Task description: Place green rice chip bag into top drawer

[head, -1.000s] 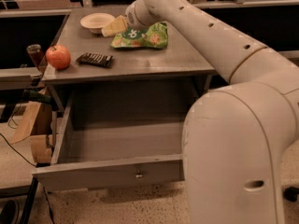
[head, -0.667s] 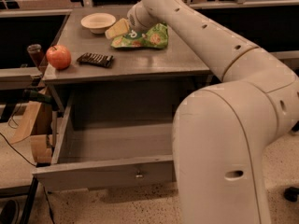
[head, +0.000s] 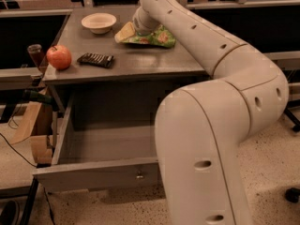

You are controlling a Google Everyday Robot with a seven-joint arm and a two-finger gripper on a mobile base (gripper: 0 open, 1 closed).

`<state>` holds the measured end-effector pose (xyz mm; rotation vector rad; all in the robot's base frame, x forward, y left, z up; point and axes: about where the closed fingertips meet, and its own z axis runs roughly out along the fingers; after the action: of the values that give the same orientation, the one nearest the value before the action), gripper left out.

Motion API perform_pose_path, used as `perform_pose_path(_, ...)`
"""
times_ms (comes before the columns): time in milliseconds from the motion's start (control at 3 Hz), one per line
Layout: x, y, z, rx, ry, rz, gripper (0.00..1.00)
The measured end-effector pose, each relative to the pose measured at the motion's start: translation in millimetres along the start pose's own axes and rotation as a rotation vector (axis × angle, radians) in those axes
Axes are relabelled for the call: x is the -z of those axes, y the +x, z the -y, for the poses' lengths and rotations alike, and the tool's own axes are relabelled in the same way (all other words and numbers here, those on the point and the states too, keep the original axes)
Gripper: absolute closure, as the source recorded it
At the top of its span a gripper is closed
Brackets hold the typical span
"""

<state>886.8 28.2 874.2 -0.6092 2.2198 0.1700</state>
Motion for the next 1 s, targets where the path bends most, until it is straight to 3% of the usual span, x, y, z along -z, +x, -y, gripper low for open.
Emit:
perform_pose_path(333,-7.6,6.3,6.0,0.016,0.04,-0.056,0.0)
perform_pose_path(667,-12.3,8.8,3.0,0.045,0.036,-0.088,0.16)
perform_pose_path(1000,-11.8,5.3,-1.0,0.07,0.017,-0.086,0.39)
